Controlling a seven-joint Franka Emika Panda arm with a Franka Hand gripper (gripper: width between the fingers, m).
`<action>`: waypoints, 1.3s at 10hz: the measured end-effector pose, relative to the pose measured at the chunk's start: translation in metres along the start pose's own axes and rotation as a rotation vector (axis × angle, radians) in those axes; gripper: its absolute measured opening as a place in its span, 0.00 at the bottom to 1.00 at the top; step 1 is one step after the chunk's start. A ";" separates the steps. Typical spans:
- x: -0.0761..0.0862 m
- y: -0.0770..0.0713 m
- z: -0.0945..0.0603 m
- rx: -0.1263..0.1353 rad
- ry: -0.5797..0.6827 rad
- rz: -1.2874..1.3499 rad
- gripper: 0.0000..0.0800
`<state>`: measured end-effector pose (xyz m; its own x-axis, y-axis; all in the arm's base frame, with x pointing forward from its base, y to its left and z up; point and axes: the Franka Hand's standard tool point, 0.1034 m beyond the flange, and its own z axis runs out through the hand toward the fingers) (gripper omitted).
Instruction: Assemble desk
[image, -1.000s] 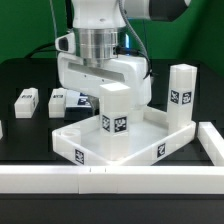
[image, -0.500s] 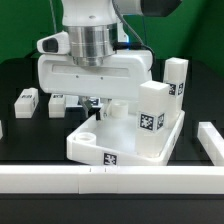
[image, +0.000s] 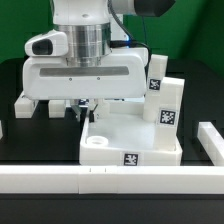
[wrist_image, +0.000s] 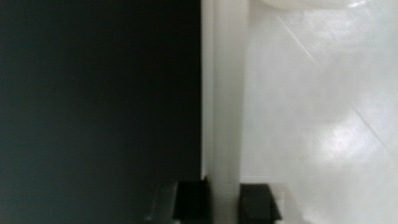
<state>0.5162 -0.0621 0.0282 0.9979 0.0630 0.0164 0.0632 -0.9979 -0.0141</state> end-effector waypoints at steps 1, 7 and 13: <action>0.003 0.007 -0.002 -0.003 -0.001 -0.119 0.08; 0.040 0.002 -0.004 -0.065 0.038 -0.515 0.08; 0.092 -0.015 -0.008 -0.177 0.038 -0.919 0.08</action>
Offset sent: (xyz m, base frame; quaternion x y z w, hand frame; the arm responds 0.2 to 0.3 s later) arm 0.0536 0.0225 -0.0031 -0.0098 0.0593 -0.2390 0.9691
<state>0.6064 -0.0410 0.0377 0.5559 0.8309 -0.0220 0.8208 -0.5445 0.1727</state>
